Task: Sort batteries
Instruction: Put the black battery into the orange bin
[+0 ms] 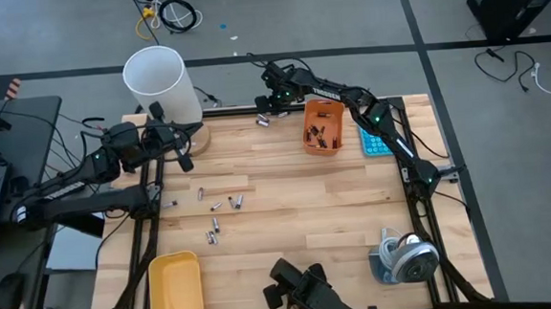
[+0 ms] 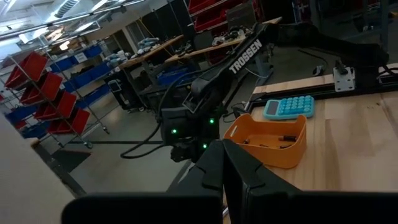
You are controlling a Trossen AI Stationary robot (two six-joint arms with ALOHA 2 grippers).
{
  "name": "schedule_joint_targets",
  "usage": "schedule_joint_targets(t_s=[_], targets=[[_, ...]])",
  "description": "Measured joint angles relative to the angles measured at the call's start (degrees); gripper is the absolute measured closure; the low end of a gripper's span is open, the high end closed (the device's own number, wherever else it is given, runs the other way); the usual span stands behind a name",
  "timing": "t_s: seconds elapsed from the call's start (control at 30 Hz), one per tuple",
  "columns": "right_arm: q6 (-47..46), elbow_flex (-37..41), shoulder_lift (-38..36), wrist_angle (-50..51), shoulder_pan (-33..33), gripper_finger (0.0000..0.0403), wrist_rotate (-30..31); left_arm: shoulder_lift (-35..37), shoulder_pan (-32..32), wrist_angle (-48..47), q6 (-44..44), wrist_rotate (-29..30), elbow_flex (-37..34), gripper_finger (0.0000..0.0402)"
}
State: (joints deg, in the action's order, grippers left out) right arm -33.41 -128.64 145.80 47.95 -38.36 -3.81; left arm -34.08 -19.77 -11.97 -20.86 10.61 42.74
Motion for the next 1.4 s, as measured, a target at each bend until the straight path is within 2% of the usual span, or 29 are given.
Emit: schedule_joint_targets(t_s=[0.43,0.83,1.07,1.4], targets=[[0.4,0.1,0.1,0.6,1.7,0.0403,3.9,0.0,0.0,-0.3,-0.2,0.0,0.0,0.0401],[2.3,0.2,-0.7,0.7,2.2,0.0403,4.6,0.0,0.0,-1.9,0.0,0.2,0.0,0.0401],[2.5,-4.2,-2.3,5.4,2.6,0.0403,0.4,0.0,0.0,-2.8,0.1,0.4,0.0,0.0401],[3.2,-1.3,-2.3,3.1,3.0,0.0403,5.1,0.0,0.0,-3.9,2.0,0.5,0.0,0.0401]])
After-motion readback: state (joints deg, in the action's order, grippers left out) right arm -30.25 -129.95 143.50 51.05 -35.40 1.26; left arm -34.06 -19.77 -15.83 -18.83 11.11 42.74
